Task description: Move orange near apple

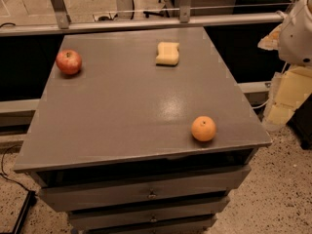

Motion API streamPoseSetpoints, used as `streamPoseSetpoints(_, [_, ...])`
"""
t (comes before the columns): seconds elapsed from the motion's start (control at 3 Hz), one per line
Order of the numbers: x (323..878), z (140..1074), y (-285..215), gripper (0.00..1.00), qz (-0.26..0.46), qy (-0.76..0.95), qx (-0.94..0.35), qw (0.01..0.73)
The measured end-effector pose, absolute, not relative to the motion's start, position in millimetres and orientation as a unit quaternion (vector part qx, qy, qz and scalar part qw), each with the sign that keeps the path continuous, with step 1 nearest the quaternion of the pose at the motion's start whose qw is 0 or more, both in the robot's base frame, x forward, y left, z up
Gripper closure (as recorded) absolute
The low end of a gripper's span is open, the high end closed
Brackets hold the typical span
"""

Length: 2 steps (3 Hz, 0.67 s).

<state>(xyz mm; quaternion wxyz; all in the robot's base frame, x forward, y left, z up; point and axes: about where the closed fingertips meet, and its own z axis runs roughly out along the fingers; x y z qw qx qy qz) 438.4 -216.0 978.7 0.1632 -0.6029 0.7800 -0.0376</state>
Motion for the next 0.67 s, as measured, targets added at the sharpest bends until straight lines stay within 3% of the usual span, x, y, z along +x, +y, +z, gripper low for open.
streamPoseSetpoints(0.67, [436,954,-210,0.0,-0.015,0.783,-0.597,0.175])
